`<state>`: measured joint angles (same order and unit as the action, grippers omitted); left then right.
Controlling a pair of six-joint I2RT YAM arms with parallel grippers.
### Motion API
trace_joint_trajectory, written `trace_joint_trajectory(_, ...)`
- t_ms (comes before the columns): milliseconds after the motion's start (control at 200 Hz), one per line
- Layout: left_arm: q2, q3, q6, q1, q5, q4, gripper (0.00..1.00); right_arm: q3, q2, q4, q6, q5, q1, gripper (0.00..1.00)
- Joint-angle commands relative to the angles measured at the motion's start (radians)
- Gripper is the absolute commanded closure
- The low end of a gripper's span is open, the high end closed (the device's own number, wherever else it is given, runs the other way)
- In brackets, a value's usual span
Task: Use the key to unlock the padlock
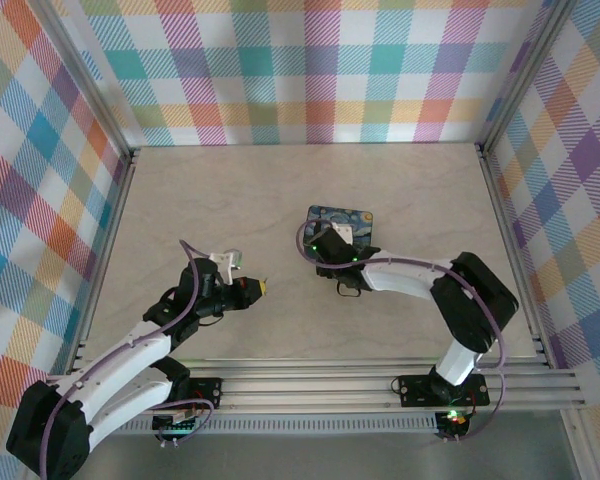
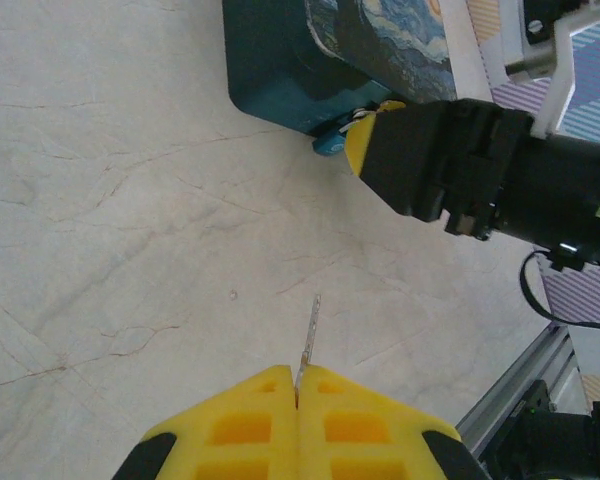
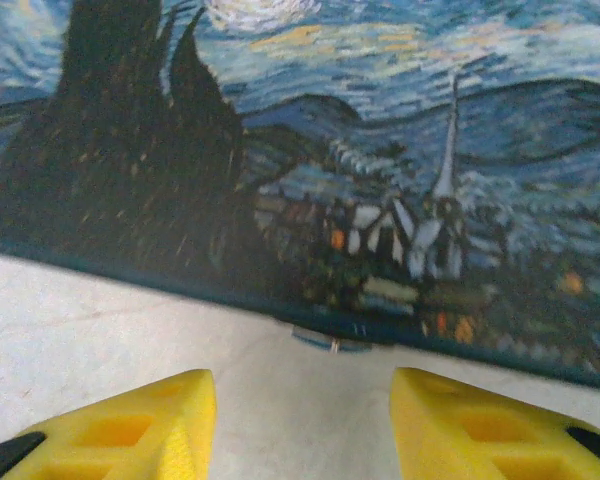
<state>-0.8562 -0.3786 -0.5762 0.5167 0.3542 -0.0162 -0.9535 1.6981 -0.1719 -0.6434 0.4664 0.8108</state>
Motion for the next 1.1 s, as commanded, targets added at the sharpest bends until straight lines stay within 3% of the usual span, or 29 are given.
trace_joint_trajectory(0,-0.014,0.004,0.026,0.012,-0.013,0.030,1.00,-0.028,0.048,0.062,-0.008,0.118,0.013,0.50)
trace_joint_trajectory(920,0.119,0.089,0.004,0.012,-0.085,-0.024,1.00,0.003,0.217,0.350,0.074,0.226,0.008,0.53)
trace_joint_trajectory(1095,0.106,0.087,0.011,0.013,-0.087,-0.015,1.00,0.010,0.232,0.367,0.078,0.214,-0.013,0.58)
